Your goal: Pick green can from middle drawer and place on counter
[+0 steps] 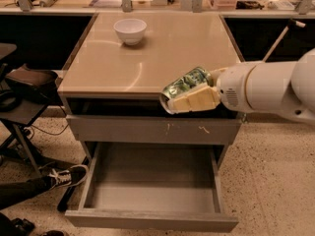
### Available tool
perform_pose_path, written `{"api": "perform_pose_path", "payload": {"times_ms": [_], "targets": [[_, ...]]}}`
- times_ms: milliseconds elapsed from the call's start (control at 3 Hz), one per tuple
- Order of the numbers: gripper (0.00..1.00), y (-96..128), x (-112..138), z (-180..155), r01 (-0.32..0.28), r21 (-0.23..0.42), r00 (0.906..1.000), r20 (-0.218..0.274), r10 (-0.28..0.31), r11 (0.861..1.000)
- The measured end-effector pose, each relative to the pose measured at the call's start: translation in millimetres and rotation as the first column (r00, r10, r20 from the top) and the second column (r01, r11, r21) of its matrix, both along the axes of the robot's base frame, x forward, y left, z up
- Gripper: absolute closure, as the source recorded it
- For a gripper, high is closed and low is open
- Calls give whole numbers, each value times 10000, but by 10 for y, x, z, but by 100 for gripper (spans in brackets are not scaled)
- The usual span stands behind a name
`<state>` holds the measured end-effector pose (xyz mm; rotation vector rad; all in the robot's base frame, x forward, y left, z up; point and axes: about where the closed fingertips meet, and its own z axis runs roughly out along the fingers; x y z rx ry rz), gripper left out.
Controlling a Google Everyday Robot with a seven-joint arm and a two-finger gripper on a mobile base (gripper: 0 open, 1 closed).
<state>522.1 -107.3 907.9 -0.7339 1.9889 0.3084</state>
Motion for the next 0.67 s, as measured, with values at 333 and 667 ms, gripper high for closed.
{"api": "perform_pose_path", "payload": {"times_ms": [333, 667], "targets": [[100, -116, 515, 33, -50, -159, 9971, -762, 37, 9999], [100, -173, 1153, -190, -95, -760, 9809, -1947, -55, 9971]]}}
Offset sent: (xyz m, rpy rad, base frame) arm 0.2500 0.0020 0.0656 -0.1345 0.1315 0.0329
